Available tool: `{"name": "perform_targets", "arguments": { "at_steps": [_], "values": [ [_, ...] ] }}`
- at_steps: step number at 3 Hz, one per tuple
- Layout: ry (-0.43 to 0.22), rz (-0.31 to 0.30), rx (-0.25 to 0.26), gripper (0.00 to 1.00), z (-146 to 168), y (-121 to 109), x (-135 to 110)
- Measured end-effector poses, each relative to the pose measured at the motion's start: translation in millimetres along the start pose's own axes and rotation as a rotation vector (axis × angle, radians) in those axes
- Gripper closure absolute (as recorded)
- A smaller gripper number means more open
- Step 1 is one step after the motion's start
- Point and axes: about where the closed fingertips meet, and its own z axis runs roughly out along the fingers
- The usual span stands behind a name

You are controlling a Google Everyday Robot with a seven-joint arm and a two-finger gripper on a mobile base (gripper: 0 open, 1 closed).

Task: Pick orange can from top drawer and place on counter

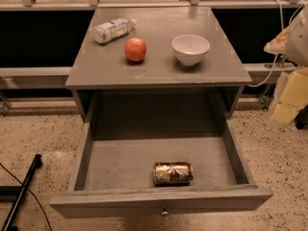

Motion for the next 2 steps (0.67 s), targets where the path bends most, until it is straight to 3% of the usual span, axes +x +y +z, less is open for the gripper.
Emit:
{"name": "perform_targets", "arguments": {
  "at_steps": [1, 2],
  "values": [
    [0.000, 0.000, 0.000, 0.00, 0, 0, 0],
    [0.006, -0.036, -0.053, 0.00, 32, -6, -9]
  ]
}}
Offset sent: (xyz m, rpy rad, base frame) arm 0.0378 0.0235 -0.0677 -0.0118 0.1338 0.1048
